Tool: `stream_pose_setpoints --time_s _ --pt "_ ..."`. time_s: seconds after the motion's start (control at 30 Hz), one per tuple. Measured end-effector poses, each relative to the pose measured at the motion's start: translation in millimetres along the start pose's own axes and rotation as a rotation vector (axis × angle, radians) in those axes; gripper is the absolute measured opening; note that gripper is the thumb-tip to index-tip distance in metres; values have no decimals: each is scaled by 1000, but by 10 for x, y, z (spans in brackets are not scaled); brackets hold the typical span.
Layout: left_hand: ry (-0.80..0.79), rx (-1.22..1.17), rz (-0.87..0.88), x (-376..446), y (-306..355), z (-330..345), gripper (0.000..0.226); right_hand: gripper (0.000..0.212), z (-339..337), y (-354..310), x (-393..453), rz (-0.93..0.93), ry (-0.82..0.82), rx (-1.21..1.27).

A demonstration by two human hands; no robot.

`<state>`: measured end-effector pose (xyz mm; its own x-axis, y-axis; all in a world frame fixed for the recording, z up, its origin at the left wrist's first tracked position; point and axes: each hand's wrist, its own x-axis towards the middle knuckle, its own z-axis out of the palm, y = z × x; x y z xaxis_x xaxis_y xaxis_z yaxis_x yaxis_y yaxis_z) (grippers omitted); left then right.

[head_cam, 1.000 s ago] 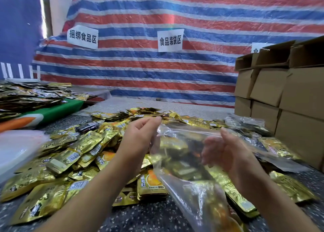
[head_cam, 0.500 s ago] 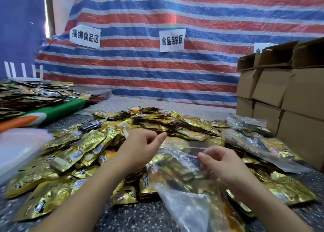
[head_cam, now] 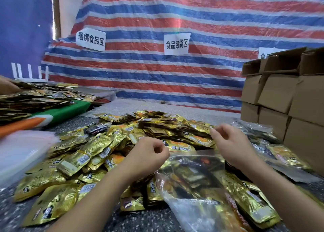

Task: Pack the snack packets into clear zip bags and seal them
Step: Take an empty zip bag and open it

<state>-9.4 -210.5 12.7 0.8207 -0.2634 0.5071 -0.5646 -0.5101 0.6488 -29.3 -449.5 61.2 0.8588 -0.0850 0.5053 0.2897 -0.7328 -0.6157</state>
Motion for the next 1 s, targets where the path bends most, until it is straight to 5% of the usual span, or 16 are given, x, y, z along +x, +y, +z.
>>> stream_pose_setpoints --time_s 0.07,0.4,0.77,0.9,1.0 --pt "-7 -12 -7 -5 1 -11 30 9 70 -128 249 -121 -94 -139" --pt "-58 -46 -13 -35 57 -24 16 63 751 -507 873 -312 -500 -625" --pt "-70 -12 -7 -19 65 20 16 35 935 -478 881 -502 -372 -836" --pt "-73 -17 -16 -15 81 10 17 39 749 -460 892 -446 -333 -750" --pt "-89 -36 -30 -21 77 8 15 25 511 -454 830 -322 -257 -456"
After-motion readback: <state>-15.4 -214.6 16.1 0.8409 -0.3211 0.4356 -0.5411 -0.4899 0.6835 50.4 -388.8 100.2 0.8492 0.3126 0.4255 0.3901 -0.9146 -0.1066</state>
